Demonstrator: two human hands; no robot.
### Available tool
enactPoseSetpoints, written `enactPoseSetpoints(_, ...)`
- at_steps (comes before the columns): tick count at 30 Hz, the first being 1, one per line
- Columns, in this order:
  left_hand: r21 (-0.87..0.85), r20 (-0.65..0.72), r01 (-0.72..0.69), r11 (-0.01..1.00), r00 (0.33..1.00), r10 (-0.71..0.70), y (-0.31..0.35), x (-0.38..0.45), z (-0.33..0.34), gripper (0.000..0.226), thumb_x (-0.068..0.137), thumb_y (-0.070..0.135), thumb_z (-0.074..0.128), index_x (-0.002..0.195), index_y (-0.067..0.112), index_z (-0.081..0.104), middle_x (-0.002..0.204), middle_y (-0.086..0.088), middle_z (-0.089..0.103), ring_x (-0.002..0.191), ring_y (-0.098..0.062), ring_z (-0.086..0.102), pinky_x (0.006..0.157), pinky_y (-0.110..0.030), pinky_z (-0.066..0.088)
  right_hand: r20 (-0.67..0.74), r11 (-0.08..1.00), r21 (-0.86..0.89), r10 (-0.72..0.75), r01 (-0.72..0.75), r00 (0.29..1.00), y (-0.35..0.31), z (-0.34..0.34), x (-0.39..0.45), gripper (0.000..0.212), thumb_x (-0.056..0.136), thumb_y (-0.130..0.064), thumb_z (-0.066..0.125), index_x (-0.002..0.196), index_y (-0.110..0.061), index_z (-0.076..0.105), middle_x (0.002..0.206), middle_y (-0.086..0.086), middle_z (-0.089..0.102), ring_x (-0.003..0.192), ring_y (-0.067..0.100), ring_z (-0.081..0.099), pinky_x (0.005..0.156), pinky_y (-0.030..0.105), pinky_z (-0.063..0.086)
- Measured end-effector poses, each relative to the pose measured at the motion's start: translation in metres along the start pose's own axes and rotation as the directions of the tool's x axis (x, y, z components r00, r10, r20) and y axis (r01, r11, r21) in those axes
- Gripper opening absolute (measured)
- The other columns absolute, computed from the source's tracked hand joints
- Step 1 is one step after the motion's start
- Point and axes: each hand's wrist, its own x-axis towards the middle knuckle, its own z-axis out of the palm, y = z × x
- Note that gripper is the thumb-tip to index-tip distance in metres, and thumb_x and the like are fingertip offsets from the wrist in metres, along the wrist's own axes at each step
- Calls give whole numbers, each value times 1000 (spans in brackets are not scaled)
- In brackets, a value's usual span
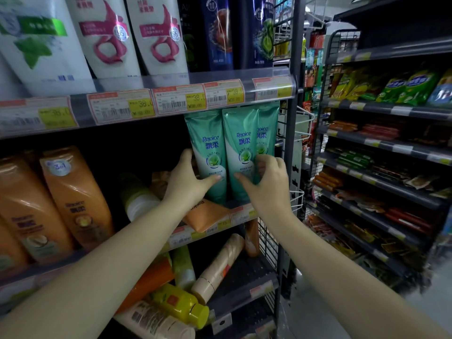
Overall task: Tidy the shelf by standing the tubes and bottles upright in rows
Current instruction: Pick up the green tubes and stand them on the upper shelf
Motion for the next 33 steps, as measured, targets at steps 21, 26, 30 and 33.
enactPoseSetpoints(21, 52, -44, 62, 997, 997, -60, 27, 7, 23, 73, 65, 32, 84, 117, 7, 38, 120, -6, 57, 111, -22, 55, 80, -24, 40, -74, 997, 25, 72, -70, 995, 28, -2, 28, 41, 90, -8, 58, 130, -7, 50, 124, 8, 58, 114, 22, 53, 97, 33, 46)
enactPoseSetpoints(26, 86, -51, 75, 993, 996, -71, 31, 7, 24, 74, 67, 33, 82, 119, 5, 37, 121, -7, 55, 112, -24, 54, 74, -21, 37, -98, 996, 64, 66, -60, 993, 31, -2, 25, 39, 88, -9, 60, 126, -9, 53, 120, 6, 59, 109, 20, 55, 93, 30, 47)
enactPoseSetpoints(30, 101, -39, 85, 991, 996, -81, 31, 4, 22, 71, 70, 33, 81, 120, 5, 37, 118, -4, 54, 108, -22, 53, 63, -10, 26, -83, 998, 55, 42, -38, 996, 36, -4, 19, 45, 86, -12, 65, 129, -10, 52, 122, 6, 60, 109, 19, 57, 96, 34, 48)
enactPoseSetpoints(33, 94, -35, 65, 993, 997, -62, 31, 4, 23, 72, 69, 31, 82, 119, 5, 37, 116, -3, 55, 107, -20, 54, 69, -14, 31, -75, 998, 48, 41, -38, 996, 38, -6, 15, 51, 83, -10, 68, 131, -9, 50, 125, 6, 59, 113, 19, 55, 97, 35, 47)
